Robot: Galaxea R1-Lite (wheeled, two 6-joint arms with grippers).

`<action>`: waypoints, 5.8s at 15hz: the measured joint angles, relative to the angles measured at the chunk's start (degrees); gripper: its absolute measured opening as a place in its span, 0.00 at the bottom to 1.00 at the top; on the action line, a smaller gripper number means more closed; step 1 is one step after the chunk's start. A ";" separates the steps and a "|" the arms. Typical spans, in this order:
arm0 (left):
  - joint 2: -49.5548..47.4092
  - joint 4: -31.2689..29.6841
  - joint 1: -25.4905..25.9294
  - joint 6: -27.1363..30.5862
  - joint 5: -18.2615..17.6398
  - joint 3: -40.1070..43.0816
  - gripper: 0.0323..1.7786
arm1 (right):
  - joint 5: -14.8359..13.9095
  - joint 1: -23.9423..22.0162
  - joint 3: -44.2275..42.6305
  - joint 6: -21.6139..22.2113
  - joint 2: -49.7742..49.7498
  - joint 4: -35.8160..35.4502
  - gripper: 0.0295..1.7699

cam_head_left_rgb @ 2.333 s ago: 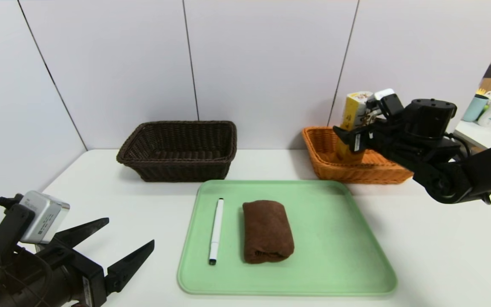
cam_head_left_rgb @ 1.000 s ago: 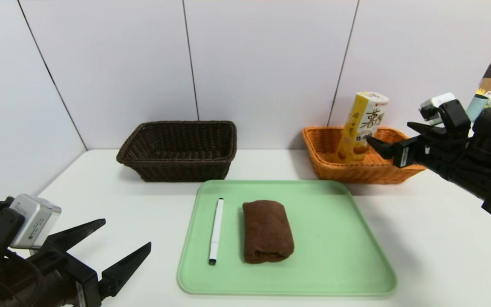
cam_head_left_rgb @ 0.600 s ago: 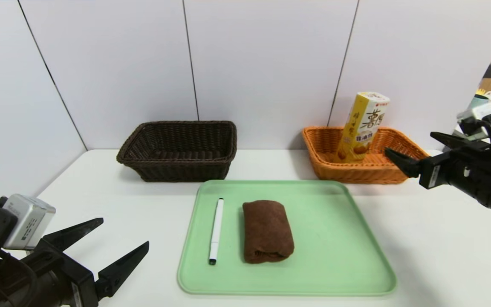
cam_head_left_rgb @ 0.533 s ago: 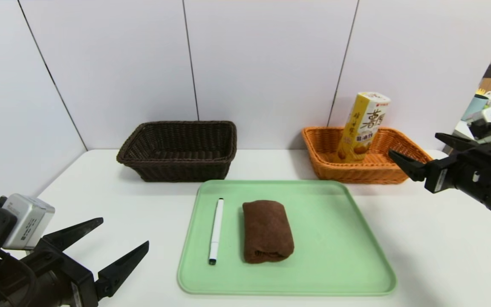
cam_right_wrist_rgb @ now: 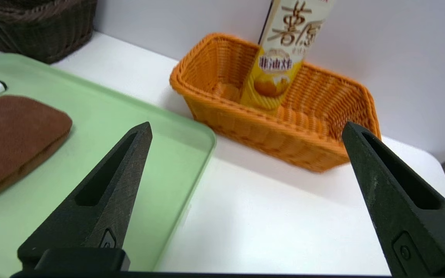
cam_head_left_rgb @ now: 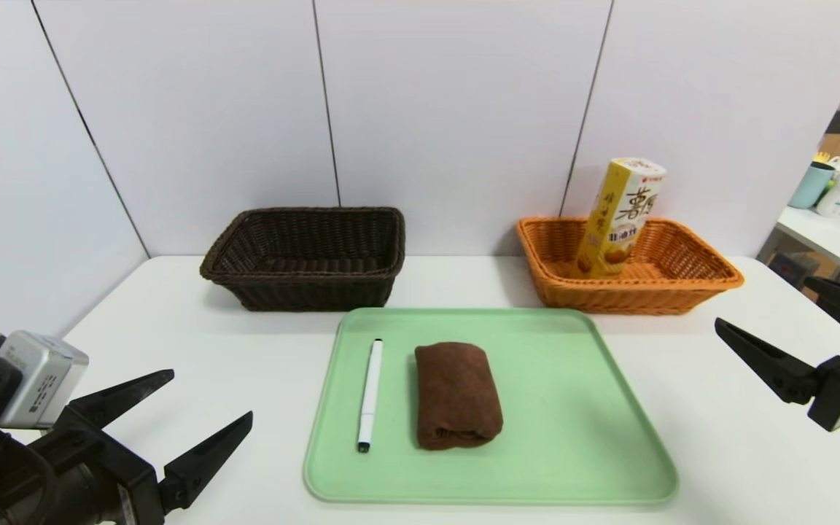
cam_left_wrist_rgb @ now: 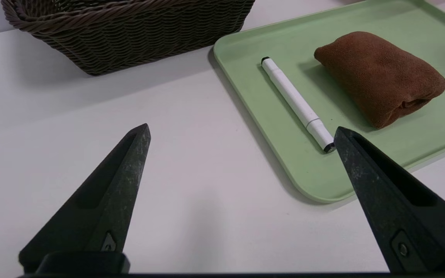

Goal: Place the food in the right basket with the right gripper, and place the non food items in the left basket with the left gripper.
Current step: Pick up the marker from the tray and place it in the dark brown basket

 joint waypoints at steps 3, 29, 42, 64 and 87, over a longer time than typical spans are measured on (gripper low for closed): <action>-0.59 0.09 0.00 0.04 0.00 0.05 0.95 | -0.59 0.30 1.83 1.24 -3.21 0.44 0.96; 19.35 26.66 -11.48 -15.13 7.08 -26.38 0.95 | -0.73 8.33 3.51 2.32 -3.97 0.77 0.96; 28.66 40.51 -14.71 -26.79 11.82 -35.62 0.95 | -0.78 9.89 3.58 2.06 -2.95 0.74 0.96; 36.66 46.59 -19.07 -28.22 17.73 -48.76 0.95 | -0.89 10.25 4.34 1.82 -3.08 0.88 0.96; 44.29 46.52 -19.59 -31.28 19.87 -51.33 0.95 | -0.72 10.25 5.33 1.73 -3.25 0.79 0.96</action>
